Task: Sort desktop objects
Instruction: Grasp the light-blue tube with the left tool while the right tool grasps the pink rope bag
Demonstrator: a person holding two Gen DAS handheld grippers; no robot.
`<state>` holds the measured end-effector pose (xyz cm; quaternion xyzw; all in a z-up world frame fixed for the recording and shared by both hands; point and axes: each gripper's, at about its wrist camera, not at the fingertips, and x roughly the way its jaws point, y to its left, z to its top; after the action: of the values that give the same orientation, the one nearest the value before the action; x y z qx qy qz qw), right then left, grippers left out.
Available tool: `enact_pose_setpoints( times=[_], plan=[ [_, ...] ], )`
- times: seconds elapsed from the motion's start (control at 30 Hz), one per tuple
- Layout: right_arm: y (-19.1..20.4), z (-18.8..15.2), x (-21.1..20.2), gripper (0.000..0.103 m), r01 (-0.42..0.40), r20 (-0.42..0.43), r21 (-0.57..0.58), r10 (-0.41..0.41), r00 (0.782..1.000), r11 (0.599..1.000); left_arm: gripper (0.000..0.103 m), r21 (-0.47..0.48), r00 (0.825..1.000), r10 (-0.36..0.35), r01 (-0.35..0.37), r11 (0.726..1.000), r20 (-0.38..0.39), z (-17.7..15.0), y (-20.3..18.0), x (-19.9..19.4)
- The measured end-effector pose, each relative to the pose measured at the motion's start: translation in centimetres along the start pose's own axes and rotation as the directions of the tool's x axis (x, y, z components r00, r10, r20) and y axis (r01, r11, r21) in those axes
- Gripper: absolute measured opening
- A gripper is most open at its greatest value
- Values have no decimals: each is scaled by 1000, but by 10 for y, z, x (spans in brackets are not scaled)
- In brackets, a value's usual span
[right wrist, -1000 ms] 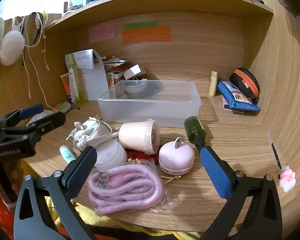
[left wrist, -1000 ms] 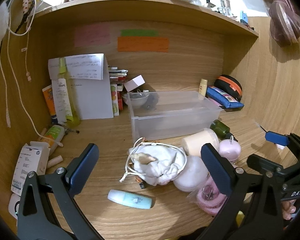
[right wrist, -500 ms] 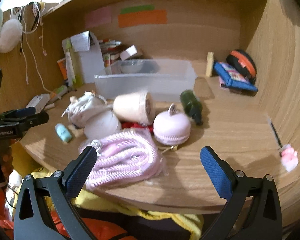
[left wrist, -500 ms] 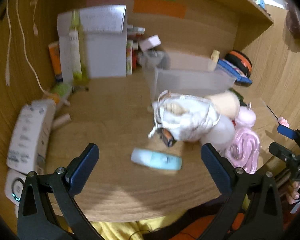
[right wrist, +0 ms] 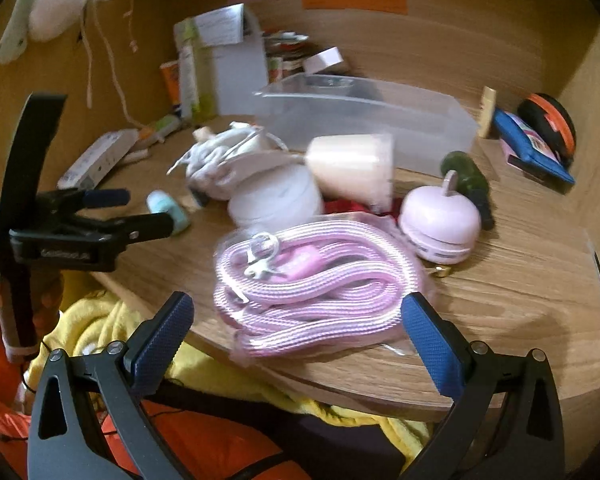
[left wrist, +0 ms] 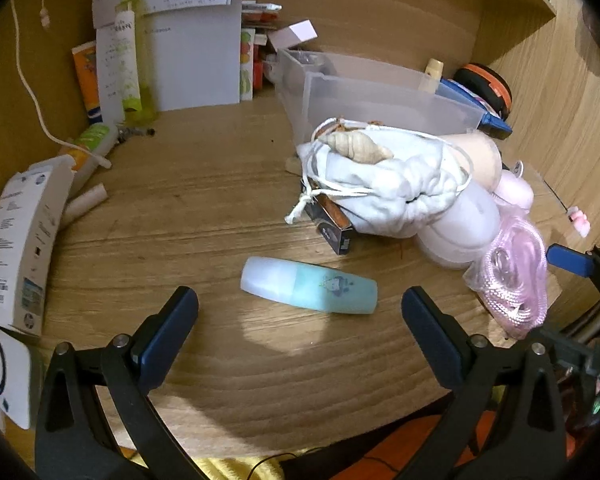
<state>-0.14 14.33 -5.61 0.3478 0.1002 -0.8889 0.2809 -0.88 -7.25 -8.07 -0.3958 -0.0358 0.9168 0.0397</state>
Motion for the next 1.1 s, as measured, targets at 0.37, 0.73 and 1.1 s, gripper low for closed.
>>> enact_pose_setpoints(
  times=[0.37, 0.73, 1.1],
  plan=[
    [24, 2, 24, 103, 153, 4, -122, -154, 988, 981, 103, 54, 999, 35, -36, 998, 25, 0, -8, 10],
    [18, 0, 18, 63, 108, 28, -112, -106, 994, 988, 73, 65, 995, 64, -69, 996, 80, 1, -3, 8],
    [-3, 8, -8, 42, -4, 65, -5, 4, 998, 1000, 73, 27, 991, 39, -43, 999, 125, 6, 1, -10]
  ],
)
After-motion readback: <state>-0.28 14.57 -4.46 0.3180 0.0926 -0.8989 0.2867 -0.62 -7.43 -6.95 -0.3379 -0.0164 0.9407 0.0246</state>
